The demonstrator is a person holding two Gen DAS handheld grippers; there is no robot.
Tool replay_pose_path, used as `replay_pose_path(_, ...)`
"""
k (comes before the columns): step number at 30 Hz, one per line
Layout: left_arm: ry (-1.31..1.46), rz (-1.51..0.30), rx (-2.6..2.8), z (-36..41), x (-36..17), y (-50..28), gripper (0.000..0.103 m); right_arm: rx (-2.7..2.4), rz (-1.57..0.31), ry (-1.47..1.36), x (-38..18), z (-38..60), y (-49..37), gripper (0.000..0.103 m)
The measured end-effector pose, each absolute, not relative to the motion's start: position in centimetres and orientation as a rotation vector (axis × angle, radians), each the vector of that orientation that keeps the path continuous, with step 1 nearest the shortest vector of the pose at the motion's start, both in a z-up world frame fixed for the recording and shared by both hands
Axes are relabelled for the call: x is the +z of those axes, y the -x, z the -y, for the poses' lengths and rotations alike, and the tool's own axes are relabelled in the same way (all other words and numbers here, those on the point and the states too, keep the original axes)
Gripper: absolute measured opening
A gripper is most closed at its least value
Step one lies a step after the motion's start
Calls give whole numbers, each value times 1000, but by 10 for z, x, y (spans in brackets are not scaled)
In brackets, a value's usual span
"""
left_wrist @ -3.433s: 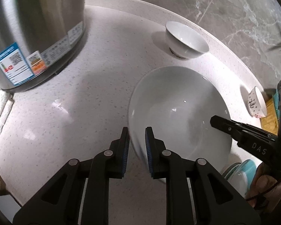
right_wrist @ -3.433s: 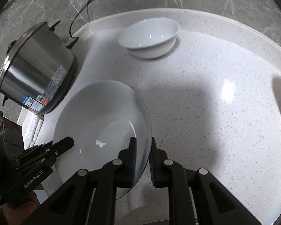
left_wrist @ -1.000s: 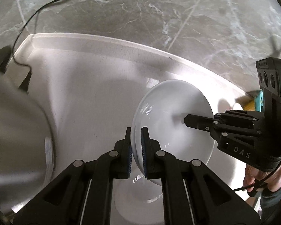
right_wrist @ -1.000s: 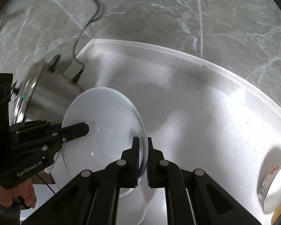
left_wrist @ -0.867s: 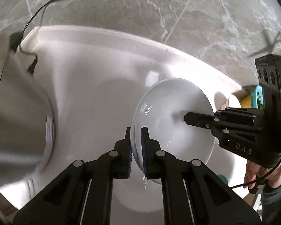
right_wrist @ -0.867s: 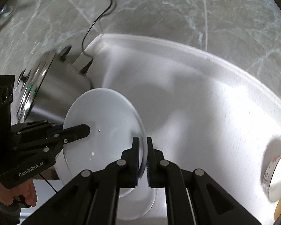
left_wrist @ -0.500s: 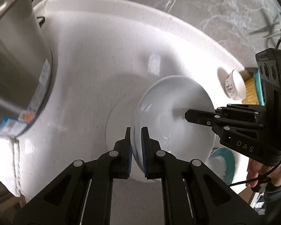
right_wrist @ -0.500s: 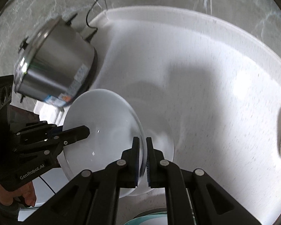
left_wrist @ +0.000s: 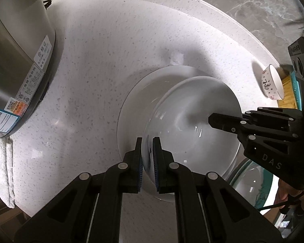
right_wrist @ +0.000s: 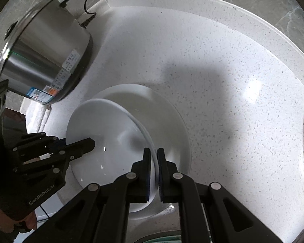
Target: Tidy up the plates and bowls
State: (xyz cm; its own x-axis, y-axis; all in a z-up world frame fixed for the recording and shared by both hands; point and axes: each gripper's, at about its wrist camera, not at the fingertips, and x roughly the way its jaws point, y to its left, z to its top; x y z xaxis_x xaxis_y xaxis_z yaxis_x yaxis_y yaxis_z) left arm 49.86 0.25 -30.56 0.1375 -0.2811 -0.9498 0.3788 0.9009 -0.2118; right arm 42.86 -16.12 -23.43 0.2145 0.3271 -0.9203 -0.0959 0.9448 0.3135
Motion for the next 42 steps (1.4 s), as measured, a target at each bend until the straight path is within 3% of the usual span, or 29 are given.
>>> replay_pose_path(18,-66,-1341,-480,6,-314,-529,11,268,-1305,-155,-245,151,-438,15)
replay_pose_path(23,-45,-1313,-516,5,-306,-526,27,292,-1270,-179,-238,146,-436,40)
replay_pose_path(30,-28,-1291,-536,2,-287,-522,52,253,-1241,-211,-227,154,-434,44)
replay_pose_path(32,-38,-1276,-535,4,-275,-521,78,234,-1201,-248,-214,164,-428,48)
replay_pose_path(33,-41,-1266,-537,4,-267,-521,83,222,-1173,-282,-206,174,-422,54)
replay_pose_path(34,-44,-1252,-562,8,-255,-521,85,214,-1146,-310,-199,181,-417,61)
replay_pose_path(36,-73,-1235,-583,17,-236,-519,85,180,-1083,-360,-183,205,-400,66)
replay_pose_path(42,-199,-1218,-781,98,-175,-530,85,-36,-1008,-541,-169,319,-356,69)
